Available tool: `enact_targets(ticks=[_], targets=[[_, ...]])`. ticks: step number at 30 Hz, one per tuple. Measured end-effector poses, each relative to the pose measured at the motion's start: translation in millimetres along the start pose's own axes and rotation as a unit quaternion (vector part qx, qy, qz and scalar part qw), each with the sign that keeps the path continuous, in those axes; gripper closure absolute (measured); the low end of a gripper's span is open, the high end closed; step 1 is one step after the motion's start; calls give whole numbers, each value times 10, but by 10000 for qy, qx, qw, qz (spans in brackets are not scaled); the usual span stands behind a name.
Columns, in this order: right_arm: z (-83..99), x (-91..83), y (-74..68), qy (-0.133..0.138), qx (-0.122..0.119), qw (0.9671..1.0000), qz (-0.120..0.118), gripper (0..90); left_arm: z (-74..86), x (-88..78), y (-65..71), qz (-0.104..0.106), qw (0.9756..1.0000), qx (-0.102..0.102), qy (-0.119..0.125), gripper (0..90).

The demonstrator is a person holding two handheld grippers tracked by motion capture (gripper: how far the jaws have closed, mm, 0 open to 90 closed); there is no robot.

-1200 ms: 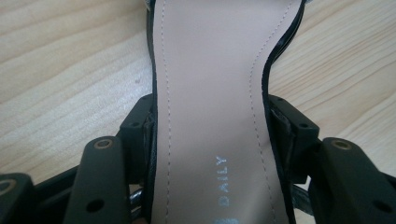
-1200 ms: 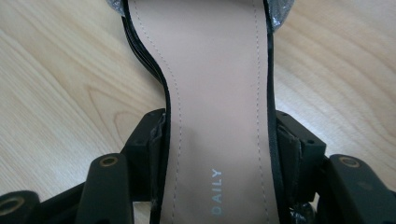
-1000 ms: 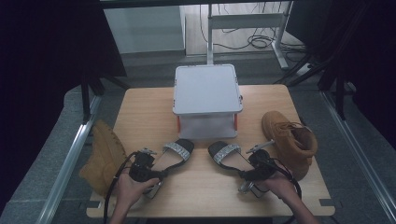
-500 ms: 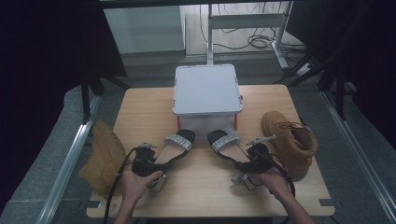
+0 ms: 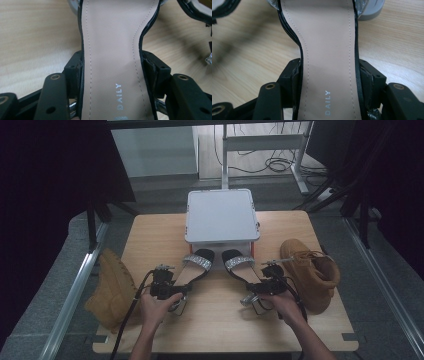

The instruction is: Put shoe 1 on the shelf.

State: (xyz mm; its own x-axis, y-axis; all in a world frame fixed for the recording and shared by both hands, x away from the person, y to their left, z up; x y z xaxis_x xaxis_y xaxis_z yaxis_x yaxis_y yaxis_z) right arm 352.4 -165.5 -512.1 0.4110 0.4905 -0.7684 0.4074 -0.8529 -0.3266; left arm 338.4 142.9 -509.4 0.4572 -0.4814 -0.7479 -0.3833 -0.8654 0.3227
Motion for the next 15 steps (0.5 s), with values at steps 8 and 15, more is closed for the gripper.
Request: enact_targets(ticks=[8, 15], targets=[[-140, 101, -2, 95, 202, 9997, -33, 421, -135, 73, -42, 66, 9998, -181, 88, 420], [-316, 188, 5, 173, 391, 9991, -21, 421, -254, 167, -61, 11, 9996, -259, 111, 420]])
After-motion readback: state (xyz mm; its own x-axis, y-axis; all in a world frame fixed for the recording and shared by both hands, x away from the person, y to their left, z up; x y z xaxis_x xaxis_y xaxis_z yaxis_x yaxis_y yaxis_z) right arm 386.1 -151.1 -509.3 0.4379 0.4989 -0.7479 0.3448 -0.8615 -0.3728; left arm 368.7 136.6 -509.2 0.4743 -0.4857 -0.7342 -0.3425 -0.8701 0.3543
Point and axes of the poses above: each handheld gripper's, and its own axes: x roughly forward along the jaws, z roughly out of its underside, y roughly to its right, the point moved 4 cm from there along x, roughly forward along the jaws, and after that the axes turned 1 degree about -z, right-handed, at the moved point
